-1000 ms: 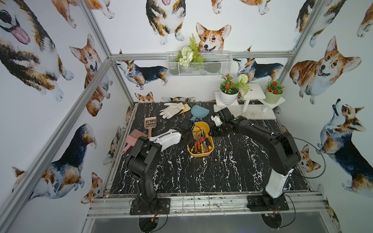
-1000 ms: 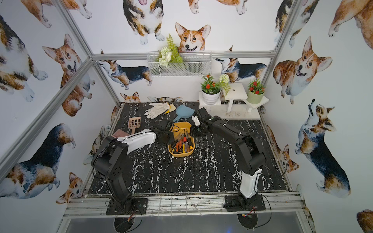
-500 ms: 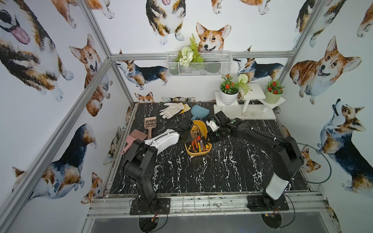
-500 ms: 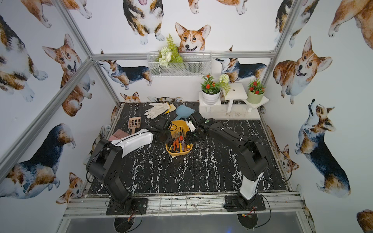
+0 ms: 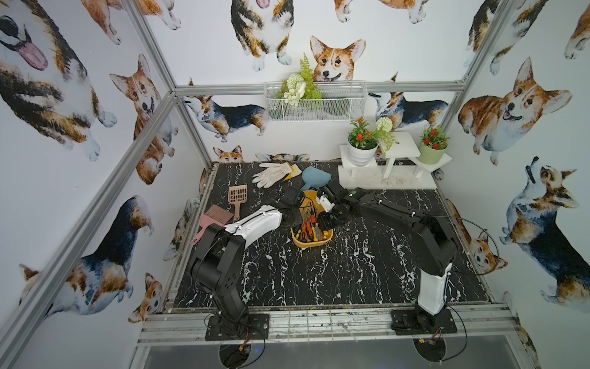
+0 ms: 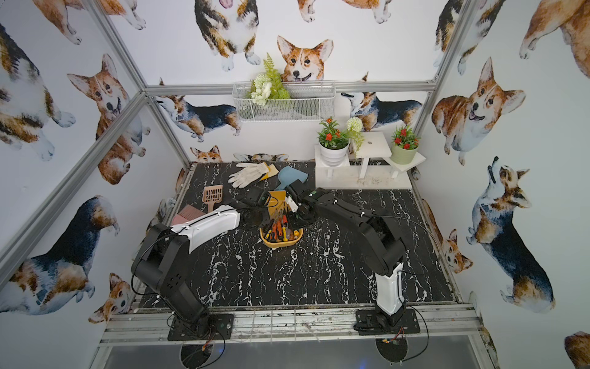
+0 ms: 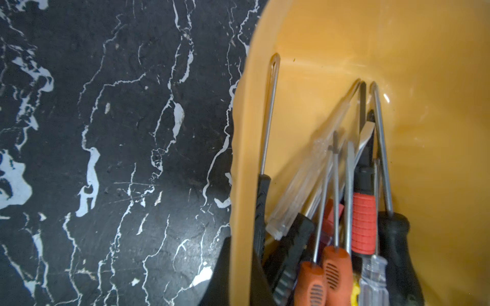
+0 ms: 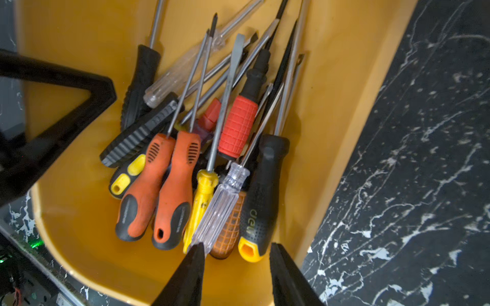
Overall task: Take out the screwdriver from the storage box
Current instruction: Pick up the screwdriver from the storage box.
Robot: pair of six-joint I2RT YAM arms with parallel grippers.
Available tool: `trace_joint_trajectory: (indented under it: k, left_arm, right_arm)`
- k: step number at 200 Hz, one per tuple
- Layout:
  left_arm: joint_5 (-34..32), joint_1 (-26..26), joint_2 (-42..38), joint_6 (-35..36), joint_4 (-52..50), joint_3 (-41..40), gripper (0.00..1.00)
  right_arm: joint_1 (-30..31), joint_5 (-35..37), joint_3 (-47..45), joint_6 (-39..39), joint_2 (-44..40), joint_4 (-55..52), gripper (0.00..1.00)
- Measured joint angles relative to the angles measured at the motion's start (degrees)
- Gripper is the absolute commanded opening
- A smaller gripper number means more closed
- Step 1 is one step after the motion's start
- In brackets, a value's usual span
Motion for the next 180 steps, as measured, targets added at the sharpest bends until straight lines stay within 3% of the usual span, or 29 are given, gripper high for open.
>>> trace_joint_trajectory:
  k: [84, 149, 180]
  left_arm:
    - [-0.96, -0.09, -0.31, 0.00, -0.28, -0.09, 0.00]
    - [-0.98, -0.24, -1.25, -0.76, -0.94, -0.09, 0.00]
    - [-1.49, -0.31, -1.38, -0.61, -1.95, -0.09, 0.00]
  right_arm:
    - [0.35, 0.48, 3.61, 1.73, 5.57, -1.60, 0.39]
    - [0.72, 0.31, 7.15, 3.21, 10.01, -3.76, 0.43]
    - [1.49, 0.57, 8.35, 3.54, 10.97, -4.94, 0.29]
